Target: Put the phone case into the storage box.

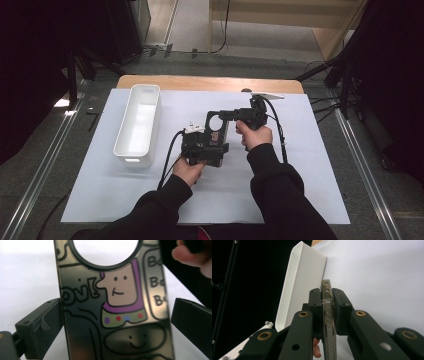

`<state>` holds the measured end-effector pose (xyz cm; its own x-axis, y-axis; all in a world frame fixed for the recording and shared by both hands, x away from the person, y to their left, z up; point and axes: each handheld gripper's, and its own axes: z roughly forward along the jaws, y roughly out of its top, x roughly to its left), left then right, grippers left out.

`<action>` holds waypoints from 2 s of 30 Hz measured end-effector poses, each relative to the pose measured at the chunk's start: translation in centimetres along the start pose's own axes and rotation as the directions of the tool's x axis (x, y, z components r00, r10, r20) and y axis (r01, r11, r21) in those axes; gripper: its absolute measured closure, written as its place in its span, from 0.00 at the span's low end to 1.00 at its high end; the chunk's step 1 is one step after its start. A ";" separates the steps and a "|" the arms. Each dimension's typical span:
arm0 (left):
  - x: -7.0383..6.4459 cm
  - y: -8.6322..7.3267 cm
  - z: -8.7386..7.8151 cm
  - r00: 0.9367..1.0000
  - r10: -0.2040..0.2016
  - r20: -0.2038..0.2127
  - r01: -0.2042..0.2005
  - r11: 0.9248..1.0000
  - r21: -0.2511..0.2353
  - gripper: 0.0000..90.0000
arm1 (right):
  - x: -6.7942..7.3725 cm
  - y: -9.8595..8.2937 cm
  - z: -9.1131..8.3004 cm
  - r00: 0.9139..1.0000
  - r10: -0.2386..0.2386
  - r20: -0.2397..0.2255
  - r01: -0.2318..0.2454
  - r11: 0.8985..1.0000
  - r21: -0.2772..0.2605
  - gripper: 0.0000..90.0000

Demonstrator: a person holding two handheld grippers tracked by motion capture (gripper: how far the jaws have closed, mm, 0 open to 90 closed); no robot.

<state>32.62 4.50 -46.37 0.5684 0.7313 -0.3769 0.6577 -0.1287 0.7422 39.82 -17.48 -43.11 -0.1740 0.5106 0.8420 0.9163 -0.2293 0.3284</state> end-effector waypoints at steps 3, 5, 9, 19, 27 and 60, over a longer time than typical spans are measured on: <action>-0.1 0.3 -0.4 1.000 0.004 0.014 -0.004 1.000 0.010 0.00 | -0.1 0.1 -0.2 1.000 -0.008 0.000 0.008 1.000 0.002 0.86; 0.0 0.6 -0.7 1.000 0.002 0.029 -0.003 1.000 0.017 0.00 | -0.1 0.1 -0.4 1.000 -0.022 0.002 0.022 1.000 0.004 0.86; 0.0 1.0 -1.2 1.000 0.020 0.023 -0.021 0.998 0.057 0.00 | -0.1 0.0 -0.7 0.998 -0.062 0.010 0.062 0.998 0.003 0.86; 0.2 1.7 -2.4 0.999 0.029 0.031 -0.032 0.994 0.102 0.07 | 0.1 -0.2 -1.4 0.991 -0.133 -0.009 0.133 0.991 0.012 0.86; 0.8 2.0 -2.8 0.997 0.013 0.074 -0.023 0.991 0.130 0.08 | 0.2 -0.3 -2.2 0.984 -0.179 -0.021 0.179 0.984 0.009 0.86; 1.6 3.0 -4.0 0.987 0.116 0.113 -0.140 0.962 0.235 0.08 | 0.8 -2.4 -3.9 0.940 -0.335 -0.066 0.335 0.942 -0.007 0.86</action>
<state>33.55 7.99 -42.50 0.6932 0.6310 -0.3483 0.6690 -0.3834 0.6367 36.09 -19.74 -41.51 -0.4941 0.5018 0.7100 0.8025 -0.0508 0.5944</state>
